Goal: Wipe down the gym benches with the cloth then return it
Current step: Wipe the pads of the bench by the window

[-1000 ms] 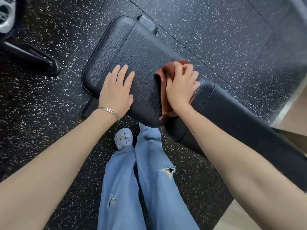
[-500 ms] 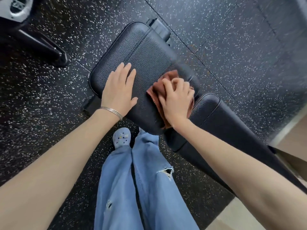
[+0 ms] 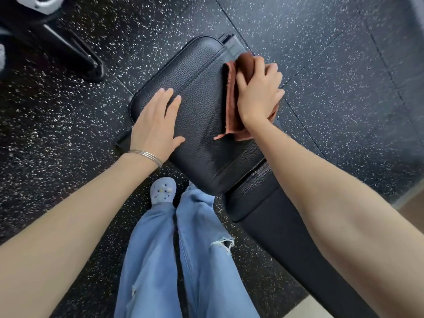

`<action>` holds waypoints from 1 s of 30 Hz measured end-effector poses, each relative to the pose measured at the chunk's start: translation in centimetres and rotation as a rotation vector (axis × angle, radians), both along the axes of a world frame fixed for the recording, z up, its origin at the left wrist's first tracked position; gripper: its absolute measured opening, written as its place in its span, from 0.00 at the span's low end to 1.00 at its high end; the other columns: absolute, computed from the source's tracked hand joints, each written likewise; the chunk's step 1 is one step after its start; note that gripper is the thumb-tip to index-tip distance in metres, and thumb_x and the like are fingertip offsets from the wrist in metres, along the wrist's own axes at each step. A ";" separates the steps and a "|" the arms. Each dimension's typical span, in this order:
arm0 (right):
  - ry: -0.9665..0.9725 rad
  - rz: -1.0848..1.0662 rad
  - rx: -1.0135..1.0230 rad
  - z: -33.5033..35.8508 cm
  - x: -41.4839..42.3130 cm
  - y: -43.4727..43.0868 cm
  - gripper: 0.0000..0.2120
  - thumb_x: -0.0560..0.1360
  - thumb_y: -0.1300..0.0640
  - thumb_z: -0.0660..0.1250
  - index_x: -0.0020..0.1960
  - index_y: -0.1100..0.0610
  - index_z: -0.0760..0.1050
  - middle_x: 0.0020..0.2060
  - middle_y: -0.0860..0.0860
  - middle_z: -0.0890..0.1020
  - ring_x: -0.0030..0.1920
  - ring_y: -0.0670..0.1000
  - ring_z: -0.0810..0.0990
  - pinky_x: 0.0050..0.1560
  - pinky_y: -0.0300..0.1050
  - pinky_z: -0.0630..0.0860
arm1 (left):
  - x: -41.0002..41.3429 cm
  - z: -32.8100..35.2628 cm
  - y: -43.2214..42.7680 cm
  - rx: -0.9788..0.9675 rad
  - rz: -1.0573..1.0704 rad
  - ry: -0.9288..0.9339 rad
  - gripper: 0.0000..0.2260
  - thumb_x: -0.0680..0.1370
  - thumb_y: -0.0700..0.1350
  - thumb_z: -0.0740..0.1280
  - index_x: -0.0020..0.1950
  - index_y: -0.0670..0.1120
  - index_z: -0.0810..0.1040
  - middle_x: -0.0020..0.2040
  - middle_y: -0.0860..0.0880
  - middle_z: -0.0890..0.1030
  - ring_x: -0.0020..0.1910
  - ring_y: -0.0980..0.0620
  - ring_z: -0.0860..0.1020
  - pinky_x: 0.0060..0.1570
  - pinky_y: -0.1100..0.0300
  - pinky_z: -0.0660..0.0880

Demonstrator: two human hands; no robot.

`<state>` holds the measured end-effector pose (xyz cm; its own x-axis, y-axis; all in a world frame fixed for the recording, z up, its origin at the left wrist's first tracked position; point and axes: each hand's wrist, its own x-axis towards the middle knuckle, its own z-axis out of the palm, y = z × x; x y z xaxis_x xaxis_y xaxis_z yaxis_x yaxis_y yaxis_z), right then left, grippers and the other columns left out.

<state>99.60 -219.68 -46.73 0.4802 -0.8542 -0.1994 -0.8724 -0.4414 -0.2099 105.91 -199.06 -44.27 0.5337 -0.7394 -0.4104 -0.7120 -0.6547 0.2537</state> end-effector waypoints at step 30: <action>0.044 0.296 -0.101 0.2 4.8 1.8 0.20 0.75 0.44 0.61 0.65 0.46 0.68 0.64 0.54 0.70 0.63 0.57 0.67 0.58 0.56 0.64 | -0.2 0.0 1.7 -0.023 0.027 -0.006 0.36 0.74 0.51 0.69 0.76 0.41 0.55 0.76 0.43 0.56 0.76 0.46 0.52 0.74 0.53 0.53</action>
